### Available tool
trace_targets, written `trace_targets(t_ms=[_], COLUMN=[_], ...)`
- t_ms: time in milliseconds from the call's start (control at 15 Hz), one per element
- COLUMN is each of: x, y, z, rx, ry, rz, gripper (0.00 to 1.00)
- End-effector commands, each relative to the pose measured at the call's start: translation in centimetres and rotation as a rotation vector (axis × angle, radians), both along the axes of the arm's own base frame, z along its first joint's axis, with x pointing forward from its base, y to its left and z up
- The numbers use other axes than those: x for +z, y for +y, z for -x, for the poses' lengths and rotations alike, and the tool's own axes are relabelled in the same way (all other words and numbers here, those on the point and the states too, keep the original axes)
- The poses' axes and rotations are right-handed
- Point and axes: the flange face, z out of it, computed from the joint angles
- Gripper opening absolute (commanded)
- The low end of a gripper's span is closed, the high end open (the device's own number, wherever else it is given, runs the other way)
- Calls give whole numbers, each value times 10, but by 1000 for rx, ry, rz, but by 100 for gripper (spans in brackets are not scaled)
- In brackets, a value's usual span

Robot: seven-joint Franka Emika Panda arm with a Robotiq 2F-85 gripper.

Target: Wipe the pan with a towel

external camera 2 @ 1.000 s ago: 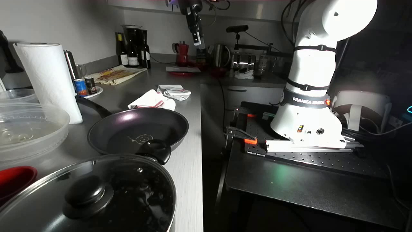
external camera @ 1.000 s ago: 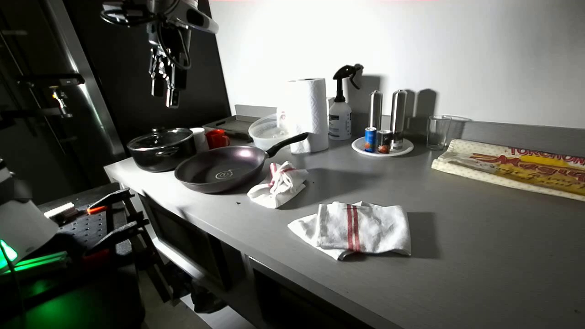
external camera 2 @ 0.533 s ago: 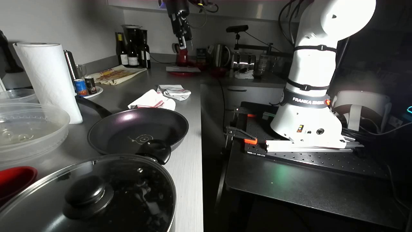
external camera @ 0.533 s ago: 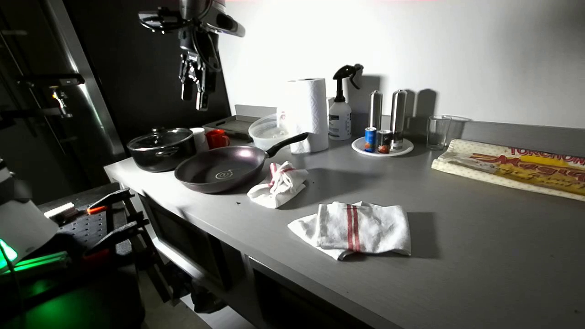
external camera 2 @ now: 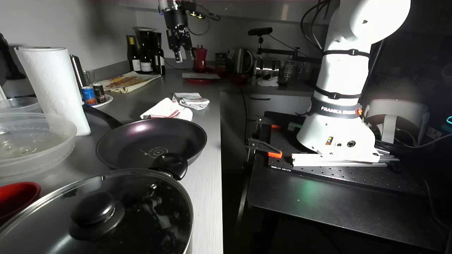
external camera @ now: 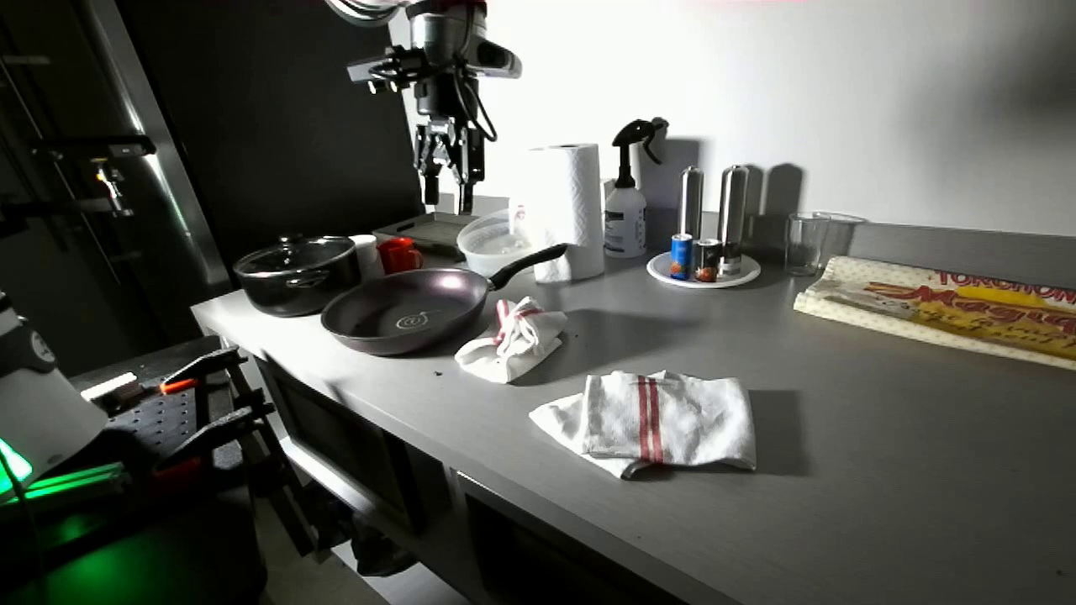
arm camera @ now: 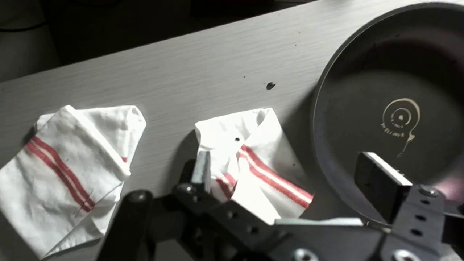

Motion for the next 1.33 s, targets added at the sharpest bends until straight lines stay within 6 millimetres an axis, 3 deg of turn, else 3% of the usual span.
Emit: trace_targets(t_ms=[0,467,1000,1267], x=[-12,-43,-96,-123], y=[-10,-17,-26,-16], z=[-39,-77,-79,-80], rx=[13,72,217,296], ry=[-52,-118,-147,-137], rz=[64,86,85,50], gripper=[100,100,100,100])
